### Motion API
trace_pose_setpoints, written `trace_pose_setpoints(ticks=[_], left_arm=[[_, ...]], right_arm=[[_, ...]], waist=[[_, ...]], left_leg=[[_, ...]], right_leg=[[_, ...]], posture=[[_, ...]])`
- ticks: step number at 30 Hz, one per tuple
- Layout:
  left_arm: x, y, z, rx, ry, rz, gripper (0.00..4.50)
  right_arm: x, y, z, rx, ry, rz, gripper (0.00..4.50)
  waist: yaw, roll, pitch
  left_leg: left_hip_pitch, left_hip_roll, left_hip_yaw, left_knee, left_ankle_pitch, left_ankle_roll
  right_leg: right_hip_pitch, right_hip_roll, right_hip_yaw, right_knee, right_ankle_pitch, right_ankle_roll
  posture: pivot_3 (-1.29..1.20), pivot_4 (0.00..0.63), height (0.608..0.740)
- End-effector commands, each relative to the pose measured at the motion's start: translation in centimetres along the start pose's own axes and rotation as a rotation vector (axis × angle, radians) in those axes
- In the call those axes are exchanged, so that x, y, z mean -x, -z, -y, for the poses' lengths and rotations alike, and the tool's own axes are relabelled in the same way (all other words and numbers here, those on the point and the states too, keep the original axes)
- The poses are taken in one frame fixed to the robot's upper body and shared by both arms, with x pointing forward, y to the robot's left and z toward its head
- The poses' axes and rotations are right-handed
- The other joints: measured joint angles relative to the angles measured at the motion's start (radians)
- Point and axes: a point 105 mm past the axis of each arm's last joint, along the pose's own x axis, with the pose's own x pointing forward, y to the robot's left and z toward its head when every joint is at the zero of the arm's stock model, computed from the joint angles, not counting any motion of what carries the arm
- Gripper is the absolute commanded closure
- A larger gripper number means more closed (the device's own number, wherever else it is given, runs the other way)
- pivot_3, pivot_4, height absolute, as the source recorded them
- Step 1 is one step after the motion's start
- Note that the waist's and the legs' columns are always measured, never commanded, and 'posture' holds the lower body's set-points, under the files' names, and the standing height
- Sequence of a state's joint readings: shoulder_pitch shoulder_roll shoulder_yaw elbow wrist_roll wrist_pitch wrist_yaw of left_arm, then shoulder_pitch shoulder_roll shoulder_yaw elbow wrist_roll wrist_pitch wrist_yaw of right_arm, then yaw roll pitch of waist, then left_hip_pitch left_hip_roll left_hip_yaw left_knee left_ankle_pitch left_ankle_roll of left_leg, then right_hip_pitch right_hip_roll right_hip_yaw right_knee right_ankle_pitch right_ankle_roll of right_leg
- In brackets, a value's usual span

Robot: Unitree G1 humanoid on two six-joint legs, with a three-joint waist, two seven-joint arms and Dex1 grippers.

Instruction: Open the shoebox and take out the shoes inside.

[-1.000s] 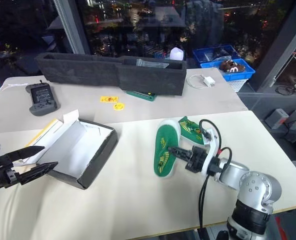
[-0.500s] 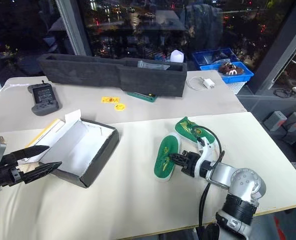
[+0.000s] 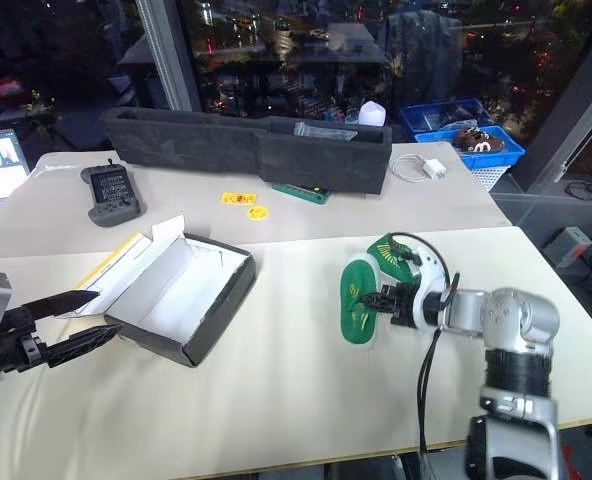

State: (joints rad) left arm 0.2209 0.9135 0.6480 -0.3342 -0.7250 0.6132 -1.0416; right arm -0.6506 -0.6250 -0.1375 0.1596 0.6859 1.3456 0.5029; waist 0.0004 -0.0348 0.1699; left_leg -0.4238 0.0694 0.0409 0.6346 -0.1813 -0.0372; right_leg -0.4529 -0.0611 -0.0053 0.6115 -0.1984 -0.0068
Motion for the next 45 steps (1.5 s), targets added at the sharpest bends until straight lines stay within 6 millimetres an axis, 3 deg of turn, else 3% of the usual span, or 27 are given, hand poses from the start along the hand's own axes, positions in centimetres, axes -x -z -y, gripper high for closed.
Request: trace_pose_setpoints(ticks=[1, 11, 13, 18, 23, 29, 31, 33, 37, 40, 42, 45], left_arm=[[-0.2, -0.8, 0.1, -0.041, 0.014, 0.021, 0.00], [-0.3, -0.7, 0.3, -0.036, 0.015, 0.027, 0.00], [-0.3, -0.6, 0.4, -0.033, 0.013, 0.028, 0.00], [-0.2, -0.5, 0.5, -0.032, 0.009, 0.027, 0.00], [-0.2, -0.6, 0.5, -0.029, 0.010, 0.029, 0.00], [-0.2, -0.6, 0.4, -0.029, 0.015, 0.027, 0.00], [-0.2, -0.5, 0.3, -0.030, 0.016, 0.022, 0.00], [-0.3, -0.4, 0.2, -0.033, 0.018, 0.017, 0.00], [-0.2, -0.6, -0.6, -0.044, -0.036, 0.043, 0.00], [0.0, -1.1, -2.4, -0.058, -0.158, 0.104, 0.00], [0.3, -0.9, -4.3, -0.077, -0.324, 0.150, 0.00], [0.8, 0.9, -7.9, -0.039, -0.665, 0.148, 0.00]], right_arm=[[-0.1, -1.5, 1.8, 0.194, 0.066, -0.019, 4.30], [-1.3, -1.4, 4.3, 0.520, 0.052, -0.242, 4.30], [-1.5, -1.6, 4.5, 0.548, 0.054, -0.249, 3.32], [-1.5, -3.1, 3.9, 0.612, 0.058, -0.202, 1.80], [-0.2, -5.5, 2.1, 0.667, 0.049, -0.123, 1.80], [1.8, -7.4, -2.0, 0.709, -0.020, -0.040, 1.80], [3.6, -7.6, -4.9, 0.742, -0.106, -0.014, 1.80], [4.7, -7.4, -6.6, 0.754, -0.149, 0.001, 1.80], [6.0, -7.8, -6.3, 0.727, -0.086, 0.057, 1.80], [7.4, -9.6, -5.8, 0.681, 0.006, 0.225, 1.80], [8.3, -10.8, -4.5, 0.657, 0.149, 0.413, 1.80], [10.2, -10.7, -3.1, 0.674, 0.372, 0.687, 1.80]], waist=[[-0.002, -0.001, 0.000], [-0.012, -0.003, -0.002], [-0.011, -0.003, -0.002], [-0.011, -0.005, -0.003], [-0.011, -0.004, -0.003], [-0.013, -0.004, -0.002], [-0.013, -0.004, -0.001], [-0.013, -0.002, 0.000], [-0.014, -0.003, 0.000], [-0.013, -0.003, 0.000], [-0.012, -0.003, 0.000], [-0.007, -0.005, -0.002]], left_leg=[[-0.001, 0.000, 0.000, 0.000, 0.001, 0.002], [0.000, -0.001, 0.005, 0.000, 0.004, 0.007], [0.000, -0.001, 0.006, 0.001, 0.004, 0.007], [0.001, -0.001, 0.008, 0.001, 0.003, 0.007], [0.000, -0.001, 0.010, 0.001, 0.003, 0.007], [0.000, -0.001, 0.013, 0.000, 0.003, 0.008], [0.000, 0.000, 0.014, -0.001, 0.003, 0.008], [-0.002, -0.001, 0.014, -0.002, 0.003, 0.008], [0.000, 0.000, 0.014, -0.002, 0.002, 0.008], [0.000, -0.001, 0.015, 0.000, 0.002, 0.008], [-0.001, -0.001, 0.015, 0.002, 0.002, 0.008], [0.002, -0.001, 0.014, 0.003, 0.002, 0.008]], right_leg=[[-0.001, 0.000, 0.001, 0.000, 0.001, 0.002], [-0.002, 0.002, 0.008, 0.002, 0.005, 0.005], [-0.002, 0.002, 0.008, 0.002, 0.006, 0.005], [-0.002, 0.001, 0.010, 0.003, 0.006, 0.006], [-0.005, 0.001, 0.011, 0.005, 0.006, 0.006], [-0.009, 0.002, 0.015, 0.011, 0.006, 0.005], [-0.010, 0.003, 0.015, 0.012, 0.005, 0.004], [-0.013, 0.003, 0.016, 0.014, 0.005, 0.005], [-0.013, 0.003, 0.016, 0.015, 0.003, 0.004], [-0.012, 0.003, 0.016, 0.015, 0.003, 0.003], [-0.012, 0.002, 0.017, 0.015, 0.004, 0.004], [-0.007, 0.003, 0.016, 0.015, 0.005, 0.006]], posture=[[0.00, 0.150, 0.730], [0.00, 0.150, 0.730], [0.00, 0.150, 0.730], [0.00, 0.150, 0.730], [0.00, 0.150, 0.730], [0.00, 0.150, 0.730], [0.00, 0.150, 0.730], [0.00, 0.150, 0.730], [0.00, 0.150, 0.730], [0.00, 0.150, 0.730], [0.00, 0.150, 0.730], [0.00, 0.150, 0.730]])
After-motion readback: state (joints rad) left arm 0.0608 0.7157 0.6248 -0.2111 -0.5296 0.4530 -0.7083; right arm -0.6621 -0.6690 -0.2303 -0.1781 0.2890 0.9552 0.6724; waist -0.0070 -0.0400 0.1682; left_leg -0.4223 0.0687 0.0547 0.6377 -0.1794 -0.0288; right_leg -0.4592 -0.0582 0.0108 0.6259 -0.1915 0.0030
